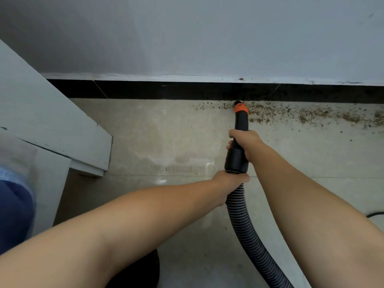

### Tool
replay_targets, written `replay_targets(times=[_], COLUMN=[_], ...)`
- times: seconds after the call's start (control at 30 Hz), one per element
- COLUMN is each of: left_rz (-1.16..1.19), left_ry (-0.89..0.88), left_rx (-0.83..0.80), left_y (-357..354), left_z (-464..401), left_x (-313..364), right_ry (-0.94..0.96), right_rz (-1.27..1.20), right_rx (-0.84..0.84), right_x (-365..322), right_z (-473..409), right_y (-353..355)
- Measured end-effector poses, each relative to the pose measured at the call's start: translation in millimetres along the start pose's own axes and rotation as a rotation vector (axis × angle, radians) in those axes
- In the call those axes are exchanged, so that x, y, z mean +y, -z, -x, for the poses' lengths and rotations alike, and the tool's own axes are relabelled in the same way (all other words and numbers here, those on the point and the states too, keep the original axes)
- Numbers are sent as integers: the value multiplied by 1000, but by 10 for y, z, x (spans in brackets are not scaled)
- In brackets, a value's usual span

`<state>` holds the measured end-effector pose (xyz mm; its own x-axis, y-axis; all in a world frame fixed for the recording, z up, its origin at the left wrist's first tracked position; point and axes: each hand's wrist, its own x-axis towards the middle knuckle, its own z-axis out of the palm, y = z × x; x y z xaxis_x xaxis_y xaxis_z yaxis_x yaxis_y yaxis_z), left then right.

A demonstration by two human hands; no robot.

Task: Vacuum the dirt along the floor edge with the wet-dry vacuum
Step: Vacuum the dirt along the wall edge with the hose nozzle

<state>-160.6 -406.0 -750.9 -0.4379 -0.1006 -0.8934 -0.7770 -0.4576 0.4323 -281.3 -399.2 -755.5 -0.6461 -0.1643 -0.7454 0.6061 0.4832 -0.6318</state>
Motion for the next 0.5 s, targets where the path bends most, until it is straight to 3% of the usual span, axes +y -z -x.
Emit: replay_targets(times=[0.5], left_rz=[91], left_ry=[-2], left_rx=[133], left_y=[260], left_z=[-24], left_x=[-119], right_ry=[53], right_rz=[218], right_rx=[-258], right_x=[-84], right_z=[175], right_y=[-534])
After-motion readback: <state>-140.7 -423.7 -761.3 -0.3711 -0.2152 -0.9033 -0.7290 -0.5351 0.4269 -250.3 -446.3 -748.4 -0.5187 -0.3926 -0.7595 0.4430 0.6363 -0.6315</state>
